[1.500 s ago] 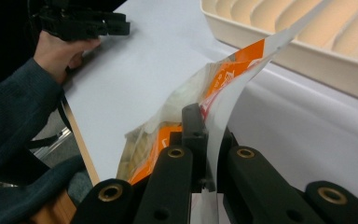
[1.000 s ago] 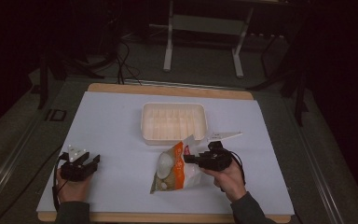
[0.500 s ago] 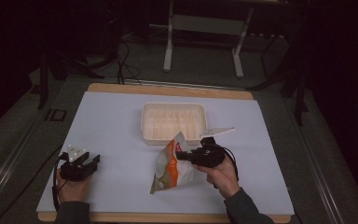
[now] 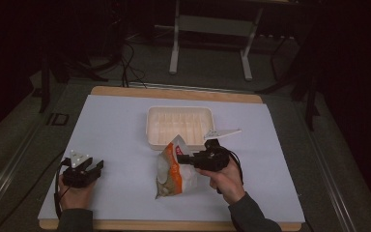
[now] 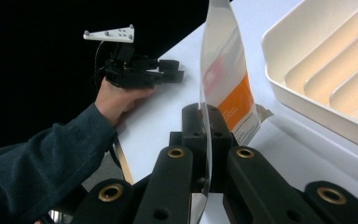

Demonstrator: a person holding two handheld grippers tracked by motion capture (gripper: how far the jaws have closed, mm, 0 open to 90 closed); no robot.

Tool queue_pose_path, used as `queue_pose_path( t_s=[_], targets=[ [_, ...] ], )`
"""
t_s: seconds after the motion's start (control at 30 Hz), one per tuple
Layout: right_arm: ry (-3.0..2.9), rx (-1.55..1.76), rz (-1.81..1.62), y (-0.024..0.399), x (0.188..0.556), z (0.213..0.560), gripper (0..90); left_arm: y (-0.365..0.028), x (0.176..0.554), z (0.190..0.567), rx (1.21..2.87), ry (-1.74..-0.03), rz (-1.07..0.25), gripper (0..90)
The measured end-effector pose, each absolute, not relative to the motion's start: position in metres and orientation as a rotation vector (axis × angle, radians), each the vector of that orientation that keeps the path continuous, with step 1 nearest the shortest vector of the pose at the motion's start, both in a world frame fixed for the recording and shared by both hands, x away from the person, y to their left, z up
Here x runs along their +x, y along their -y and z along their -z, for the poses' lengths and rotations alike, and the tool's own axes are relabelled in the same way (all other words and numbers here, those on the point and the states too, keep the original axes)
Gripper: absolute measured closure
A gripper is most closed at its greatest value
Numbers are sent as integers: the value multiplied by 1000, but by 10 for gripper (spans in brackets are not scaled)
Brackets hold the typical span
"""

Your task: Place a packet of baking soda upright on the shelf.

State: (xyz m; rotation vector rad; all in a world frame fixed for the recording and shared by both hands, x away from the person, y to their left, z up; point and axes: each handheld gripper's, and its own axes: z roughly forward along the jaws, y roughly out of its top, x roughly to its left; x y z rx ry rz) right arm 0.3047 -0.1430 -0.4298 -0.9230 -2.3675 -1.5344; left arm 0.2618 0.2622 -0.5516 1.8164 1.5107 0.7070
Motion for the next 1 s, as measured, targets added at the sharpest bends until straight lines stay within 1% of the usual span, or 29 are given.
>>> queue_pose_path(
  t_s=[1.0],
  targets=[
    [2234, -958, 1632, 143, 311, 414, 900, -262, 262, 551, 1818, -1513, -704, 536]
  ],
)
